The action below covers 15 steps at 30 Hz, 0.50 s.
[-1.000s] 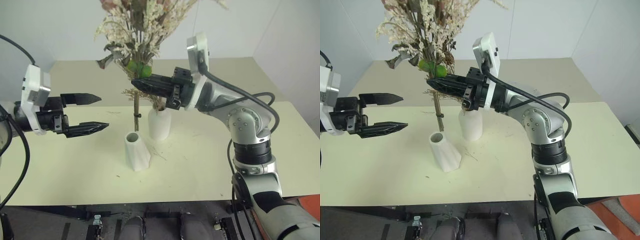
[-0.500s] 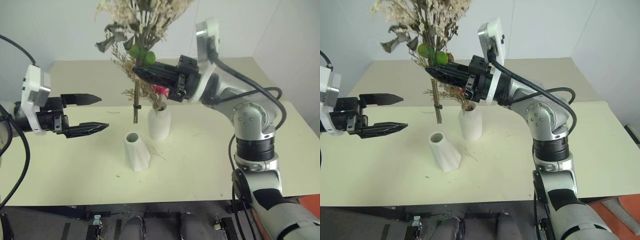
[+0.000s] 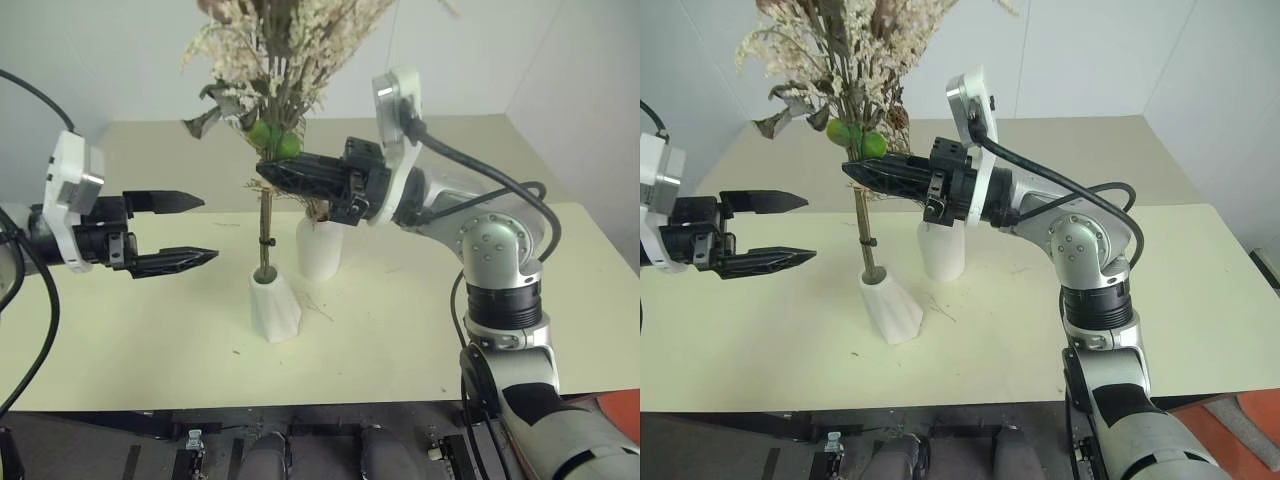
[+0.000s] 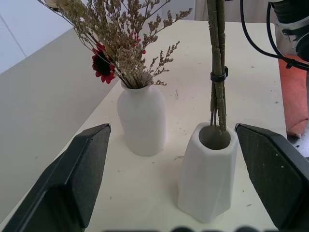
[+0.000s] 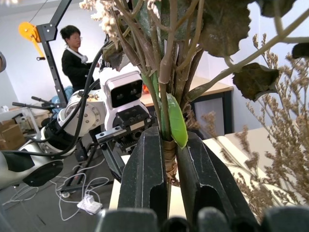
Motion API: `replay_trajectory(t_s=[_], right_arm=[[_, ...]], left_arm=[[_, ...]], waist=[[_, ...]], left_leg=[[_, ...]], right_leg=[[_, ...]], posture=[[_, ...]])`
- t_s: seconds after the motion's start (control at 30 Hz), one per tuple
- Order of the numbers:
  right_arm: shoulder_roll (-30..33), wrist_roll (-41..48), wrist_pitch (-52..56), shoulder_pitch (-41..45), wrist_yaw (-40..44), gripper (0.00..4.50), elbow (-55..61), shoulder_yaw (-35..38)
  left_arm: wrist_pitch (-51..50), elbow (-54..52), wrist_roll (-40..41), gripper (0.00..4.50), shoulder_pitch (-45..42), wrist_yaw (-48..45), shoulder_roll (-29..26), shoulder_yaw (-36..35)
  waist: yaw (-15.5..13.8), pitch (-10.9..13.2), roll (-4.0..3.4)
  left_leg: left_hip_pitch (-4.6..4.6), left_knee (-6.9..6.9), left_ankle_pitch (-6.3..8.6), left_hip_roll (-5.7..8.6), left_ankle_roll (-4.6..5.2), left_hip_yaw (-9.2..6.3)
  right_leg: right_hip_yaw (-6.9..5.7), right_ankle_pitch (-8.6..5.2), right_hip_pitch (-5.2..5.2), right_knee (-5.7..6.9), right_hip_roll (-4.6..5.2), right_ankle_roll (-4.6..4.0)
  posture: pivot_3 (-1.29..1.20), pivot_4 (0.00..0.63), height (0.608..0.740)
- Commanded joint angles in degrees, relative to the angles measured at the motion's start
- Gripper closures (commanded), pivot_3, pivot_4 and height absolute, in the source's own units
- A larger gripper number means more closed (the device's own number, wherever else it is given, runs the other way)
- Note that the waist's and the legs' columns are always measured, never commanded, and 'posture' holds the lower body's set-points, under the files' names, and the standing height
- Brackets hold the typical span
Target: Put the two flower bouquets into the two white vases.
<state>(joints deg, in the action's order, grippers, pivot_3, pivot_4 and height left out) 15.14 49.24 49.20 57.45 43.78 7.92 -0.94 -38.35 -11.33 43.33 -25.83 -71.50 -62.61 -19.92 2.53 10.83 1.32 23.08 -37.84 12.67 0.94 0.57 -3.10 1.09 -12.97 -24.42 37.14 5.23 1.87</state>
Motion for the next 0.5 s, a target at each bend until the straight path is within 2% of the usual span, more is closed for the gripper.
replay_trajectory(t_s=[0.03,0.5], right_arm=[[-0.60,1.12,-0.20,-0.51,1.34,4.32,1.05,-0.07],[-1.63,-0.05,-1.24,0.14,1.51,4.32,-0.93,0.45]], left_arm=[[-0.84,-2.05,1.68,0.00,0.43,0.22,-0.98,-2.26],[-0.96,-2.98,2.42,0.00,1.41,1.39,-1.05,-2.80]], waist=[[0.05,0.00,0.00],[0.08,0.00,0.00]], left_leg=[[0.00,0.00,0.00,0.00,0.00,0.00],[-0.03,0.00,0.00,-0.01,0.00,0.00]], right_leg=[[0.00,0.00,0.00,0.00,0.00,0.00],[0.00,0.00,0.00,0.02,-0.01,0.00]], posture=[[0.00,0.150,0.740],[0.00,0.150,0.740]])
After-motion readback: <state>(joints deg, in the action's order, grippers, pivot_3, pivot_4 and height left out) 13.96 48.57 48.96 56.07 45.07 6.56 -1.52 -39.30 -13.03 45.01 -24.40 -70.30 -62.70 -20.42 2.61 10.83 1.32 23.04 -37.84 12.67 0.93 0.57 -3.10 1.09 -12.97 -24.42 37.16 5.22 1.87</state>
